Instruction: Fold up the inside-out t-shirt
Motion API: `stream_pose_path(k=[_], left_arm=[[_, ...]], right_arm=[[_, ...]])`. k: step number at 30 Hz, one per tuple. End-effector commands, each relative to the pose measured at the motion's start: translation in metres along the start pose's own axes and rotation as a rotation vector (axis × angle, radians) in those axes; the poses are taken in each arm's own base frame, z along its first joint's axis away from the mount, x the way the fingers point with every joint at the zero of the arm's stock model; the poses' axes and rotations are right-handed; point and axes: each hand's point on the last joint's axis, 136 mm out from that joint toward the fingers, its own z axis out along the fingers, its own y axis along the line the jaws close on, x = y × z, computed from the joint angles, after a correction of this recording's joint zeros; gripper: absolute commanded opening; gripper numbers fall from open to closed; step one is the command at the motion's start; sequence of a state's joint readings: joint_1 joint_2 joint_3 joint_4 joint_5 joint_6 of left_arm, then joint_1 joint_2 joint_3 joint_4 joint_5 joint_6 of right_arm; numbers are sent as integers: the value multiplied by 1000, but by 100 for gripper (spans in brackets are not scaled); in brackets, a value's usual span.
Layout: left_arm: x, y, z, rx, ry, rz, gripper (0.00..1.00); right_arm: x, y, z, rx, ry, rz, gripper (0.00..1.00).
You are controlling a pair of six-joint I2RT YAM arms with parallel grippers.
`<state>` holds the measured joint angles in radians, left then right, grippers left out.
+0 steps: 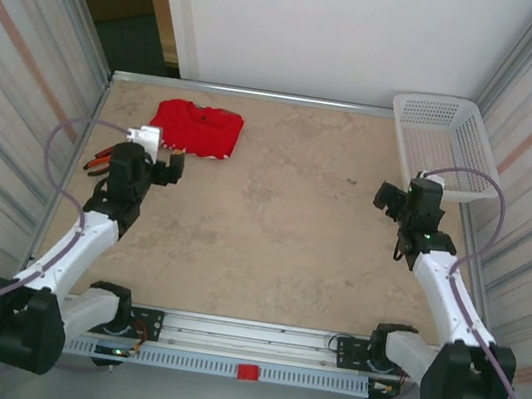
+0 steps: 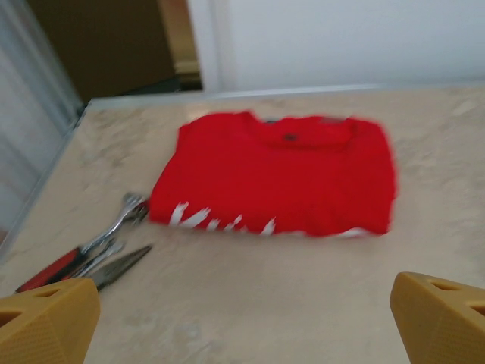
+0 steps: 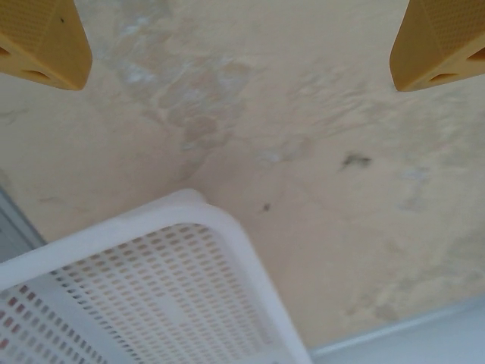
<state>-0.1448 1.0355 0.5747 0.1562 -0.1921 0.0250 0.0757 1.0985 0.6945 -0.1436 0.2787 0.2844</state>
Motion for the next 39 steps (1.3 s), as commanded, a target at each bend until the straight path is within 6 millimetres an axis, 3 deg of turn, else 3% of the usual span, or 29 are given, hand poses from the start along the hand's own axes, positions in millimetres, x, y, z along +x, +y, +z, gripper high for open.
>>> stream_pose_path(k=[1, 5, 9, 14, 24, 29, 33, 39], left_arm=[[2, 14, 8, -90, -90, 21, 99], [39, 12, 25, -103, -64, 27, 99], [57, 9, 35, -101, -65, 34, 99], [62, 10, 44, -45, -95, 4, 99], [66, 5, 44, 0, -115, 7, 99], [70, 0, 47, 26, -112, 15, 99], [76, -10, 59, 70, -110, 45, 99], [81, -1, 75, 78, 9, -9, 99]], right_arm=[[-5, -17, 15, 102, -91, -109, 99], [12, -20, 31, 106, -94, -140, 99], [28, -14, 44, 66, -87, -158, 99], [42, -4, 57, -31, -105, -150, 99], [27, 10, 65, -115, -230, -130, 99], [42, 12, 77, -139, -235, -131, 99], [42, 8, 89, -178, -175, -86, 99], [43, 8, 89, -171, -176, -92, 99]])
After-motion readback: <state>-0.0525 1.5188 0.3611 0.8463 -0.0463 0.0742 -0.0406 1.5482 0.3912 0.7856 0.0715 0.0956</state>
